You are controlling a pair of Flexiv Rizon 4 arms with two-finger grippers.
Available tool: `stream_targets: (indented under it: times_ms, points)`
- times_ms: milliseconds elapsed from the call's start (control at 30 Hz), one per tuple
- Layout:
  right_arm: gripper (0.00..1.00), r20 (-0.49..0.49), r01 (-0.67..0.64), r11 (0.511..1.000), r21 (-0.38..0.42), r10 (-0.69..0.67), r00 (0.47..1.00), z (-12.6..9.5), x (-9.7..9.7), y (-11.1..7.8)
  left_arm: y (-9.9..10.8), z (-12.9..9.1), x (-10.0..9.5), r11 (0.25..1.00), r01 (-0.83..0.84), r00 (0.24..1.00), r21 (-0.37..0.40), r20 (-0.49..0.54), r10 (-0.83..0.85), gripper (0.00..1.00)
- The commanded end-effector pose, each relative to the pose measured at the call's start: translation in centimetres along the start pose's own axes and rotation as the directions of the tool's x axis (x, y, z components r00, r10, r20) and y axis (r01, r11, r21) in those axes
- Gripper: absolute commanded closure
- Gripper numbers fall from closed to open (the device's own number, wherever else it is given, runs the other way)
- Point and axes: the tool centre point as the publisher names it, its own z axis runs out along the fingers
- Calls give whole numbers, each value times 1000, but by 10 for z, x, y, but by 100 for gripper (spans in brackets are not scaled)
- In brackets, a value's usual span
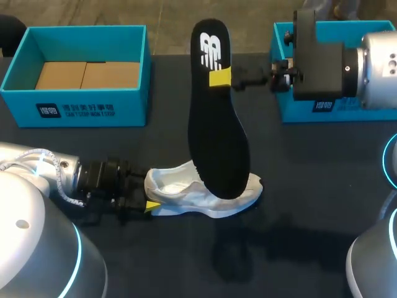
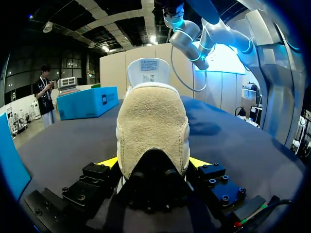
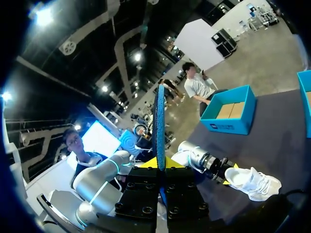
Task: Take the shoe out of the shoebox, open the shoe tongue, remove and reinsert the insole, then place the shoe into the shoebox
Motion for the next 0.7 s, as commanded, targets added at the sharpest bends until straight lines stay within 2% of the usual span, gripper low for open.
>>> stream_targets:
  times_ms: [33,500,533,567,667,700]
  points:
    - [100,0,-1,1000,-8,1,1000,3,0,-3,0,0,0,1000,0,1000,-1,0,0,100]
    - [100,0,-1,1000,-8,1,1000,3,0,-3,0,0,0,1000,0,1000,-1,0,0,100]
    - [100,0,-1,1000,-8,1,1000,3,0,-3,0,0,0,1000,0,1000,-1,0,0,96]
    - [100,0,-1,1000,-8,1,1000,3,0,-3,0,0,0,1000,0,1000,-1,0,0,100]
    - [100,0,-1,1000,-8,1,1000,3,0,-3,0,0,0,1000,12,1000,-13,-8,-12,100]
    - [100,0,-1,1000,-8,1,1000,3,0,-3,0,1,1,1000,14,1000,-20,-11,-14,97]
